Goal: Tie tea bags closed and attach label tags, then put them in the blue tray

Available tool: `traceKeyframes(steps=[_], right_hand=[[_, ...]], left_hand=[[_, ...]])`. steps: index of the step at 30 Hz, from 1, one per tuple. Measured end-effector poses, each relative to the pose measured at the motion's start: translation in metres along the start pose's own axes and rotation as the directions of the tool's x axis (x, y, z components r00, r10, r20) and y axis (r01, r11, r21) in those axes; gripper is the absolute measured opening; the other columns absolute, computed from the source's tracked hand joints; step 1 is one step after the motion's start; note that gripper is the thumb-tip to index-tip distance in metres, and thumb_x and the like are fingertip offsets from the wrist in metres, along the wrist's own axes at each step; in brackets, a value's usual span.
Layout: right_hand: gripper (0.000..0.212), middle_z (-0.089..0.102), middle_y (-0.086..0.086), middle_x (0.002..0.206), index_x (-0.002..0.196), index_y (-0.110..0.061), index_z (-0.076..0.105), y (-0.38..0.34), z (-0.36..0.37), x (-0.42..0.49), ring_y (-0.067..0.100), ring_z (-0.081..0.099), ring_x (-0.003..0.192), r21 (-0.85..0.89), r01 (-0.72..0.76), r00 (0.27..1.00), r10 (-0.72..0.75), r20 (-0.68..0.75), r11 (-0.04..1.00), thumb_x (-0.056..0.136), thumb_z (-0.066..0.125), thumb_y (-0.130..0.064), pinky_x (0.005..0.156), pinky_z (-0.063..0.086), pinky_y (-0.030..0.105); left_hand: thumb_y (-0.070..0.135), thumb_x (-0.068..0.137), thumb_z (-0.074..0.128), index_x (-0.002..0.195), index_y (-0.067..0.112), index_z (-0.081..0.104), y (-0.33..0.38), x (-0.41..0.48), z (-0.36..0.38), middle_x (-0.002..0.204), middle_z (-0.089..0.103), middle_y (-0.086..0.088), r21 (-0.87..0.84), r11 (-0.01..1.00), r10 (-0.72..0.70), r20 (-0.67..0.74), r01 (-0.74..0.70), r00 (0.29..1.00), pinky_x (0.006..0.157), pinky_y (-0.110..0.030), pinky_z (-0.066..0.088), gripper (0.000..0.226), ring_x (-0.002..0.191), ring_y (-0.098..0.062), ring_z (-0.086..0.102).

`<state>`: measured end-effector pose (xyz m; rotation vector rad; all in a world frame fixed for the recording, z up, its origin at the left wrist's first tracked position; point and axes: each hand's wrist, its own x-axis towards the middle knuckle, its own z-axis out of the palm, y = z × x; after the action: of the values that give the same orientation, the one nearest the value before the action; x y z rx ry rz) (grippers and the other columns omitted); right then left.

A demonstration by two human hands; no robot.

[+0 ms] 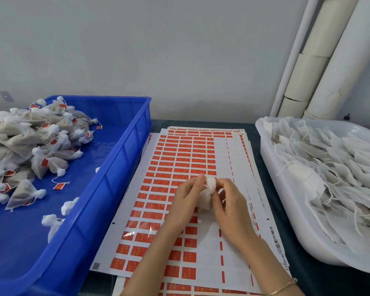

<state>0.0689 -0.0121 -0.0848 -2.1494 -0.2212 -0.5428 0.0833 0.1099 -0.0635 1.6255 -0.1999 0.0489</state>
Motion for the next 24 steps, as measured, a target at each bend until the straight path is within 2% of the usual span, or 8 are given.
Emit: traceKeyframes(steps=[1, 3, 5, 8, 12, 16, 20, 24], right_hand=[[0.023, 0.053, -0.029, 0.101, 0.108, -0.04, 0.045, 0.0, 0.0, 0.001, 0.0, 0.061, 0.086, 0.007, -0.007, 1.0, 0.007, 0.005, 1.0, 0.087, 0.046, -0.048, 0.077, 0.053, 0.012], [0.021, 0.052, -0.032, 0.097, 0.105, -0.043, 0.043, 0.001, -0.001, 0.001, -0.002, 0.06, 0.087, 0.018, -0.015, 1.0, 0.015, 0.016, 1.0, 0.086, 0.047, -0.051, 0.073, 0.052, 0.009], [0.023, 0.051, -0.034, 0.097, 0.105, -0.044, 0.042, 0.001, -0.001, 0.001, -0.007, 0.057, 0.094, 0.025, -0.008, 1.0, 0.007, 0.027, 1.0, 0.084, 0.047, -0.053, 0.07, 0.048, 0.004], [0.017, 0.051, -0.035, 0.101, 0.103, -0.048, 0.041, 0.003, 0.0, 0.0, -0.011, 0.054, 0.101, 0.033, -0.002, 0.998, 0.0, 0.063, 0.999, 0.087, 0.043, -0.052, 0.072, 0.045, 0.003], [0.008, 0.056, -0.033, 0.098, 0.096, -0.051, 0.046, 0.005, 0.0, 0.001, -0.009, 0.056, 0.099, 0.06, -0.031, 0.993, 0.024, 0.112, 0.998, 0.094, 0.047, -0.043, 0.073, 0.047, 0.005], [0.011, 0.06, -0.03, 0.099, 0.096, -0.048, 0.05, 0.003, -0.001, 0.002, -0.009, 0.058, 0.098, 0.143, -0.102, 0.981, 0.075, 0.181, 0.984, 0.096, 0.049, -0.037, 0.077, 0.049, 0.008], [0.013, 0.062, -0.027, 0.098, 0.095, -0.042, 0.054, -0.001, -0.003, 0.002, -0.01, 0.058, 0.097, 0.221, -0.144, 0.968, 0.091, 0.233, 0.965, 0.097, 0.05, -0.03, 0.075, 0.046, 0.004], [0.01, 0.064, -0.018, 0.087, 0.085, -0.032, 0.056, 0.001, -0.004, 0.004, -0.005, 0.06, 0.086, 0.195, -0.177, 0.959, 0.125, 0.255, 0.965, 0.095, 0.054, -0.029, 0.071, 0.047, 0.006]], left_hand=[[0.047, 0.091, 0.049, 0.081, 0.044, 0.062, 0.001, -0.001, 0.001, 0.077, 0.059, 0.042, 0.018, 1.0, 0.012, 0.035, -0.013, 0.999, 0.061, 0.003, 0.04, 0.018, 0.08, 0.02, 0.055], [0.049, 0.089, 0.057, 0.084, 0.037, 0.067, -0.004, 0.0, 0.003, 0.079, 0.066, 0.022, 0.052, 0.996, 0.063, 0.08, -0.068, 0.995, 0.066, -0.005, 0.046, 0.017, 0.08, 0.002, 0.062], [0.042, 0.088, 0.06, 0.092, 0.024, 0.068, -0.007, 0.002, 0.003, 0.082, 0.068, 0.008, 0.074, 0.992, 0.095, 0.074, -0.1, 0.993, 0.069, -0.014, 0.051, 0.02, 0.081, -0.011, 0.065], [0.034, 0.094, 0.056, 0.097, 0.014, 0.068, -0.011, 0.003, 0.002, 0.087, 0.069, 0.0, 0.079, 0.989, 0.118, 0.059, -0.122, 0.991, 0.076, -0.027, 0.057, 0.023, 0.085, -0.019, 0.066], [0.027, 0.097, 0.053, 0.095, 0.011, 0.069, -0.012, 0.003, 0.002, 0.086, 0.069, -0.005, 0.11, 0.987, 0.114, 0.041, -0.118, 0.993, 0.078, -0.034, 0.056, 0.023, 0.084, -0.021, 0.065], [0.026, 0.098, 0.052, 0.094, 0.013, 0.069, -0.013, 0.005, 0.001, 0.084, 0.068, -0.002, 0.123, 0.986, 0.111, 0.025, -0.113, 0.994, 0.076, -0.028, 0.055, 0.022, 0.083, -0.019, 0.065], [0.026, 0.097, 0.053, 0.092, 0.012, 0.069, -0.014, 0.005, 0.001, 0.083, 0.068, -0.005, 0.12, 0.987, 0.11, 0.01, -0.111, 0.994, 0.075, -0.032, 0.055, 0.022, 0.082, -0.021, 0.065], [0.026, 0.097, 0.054, 0.091, 0.014, 0.069, -0.015, 0.005, 0.0, 0.081, 0.067, -0.002, 0.132, 0.986, 0.107, -0.022, -0.103, 0.994, 0.072, -0.03, 0.055, 0.02, 0.079, -0.02, 0.064]])
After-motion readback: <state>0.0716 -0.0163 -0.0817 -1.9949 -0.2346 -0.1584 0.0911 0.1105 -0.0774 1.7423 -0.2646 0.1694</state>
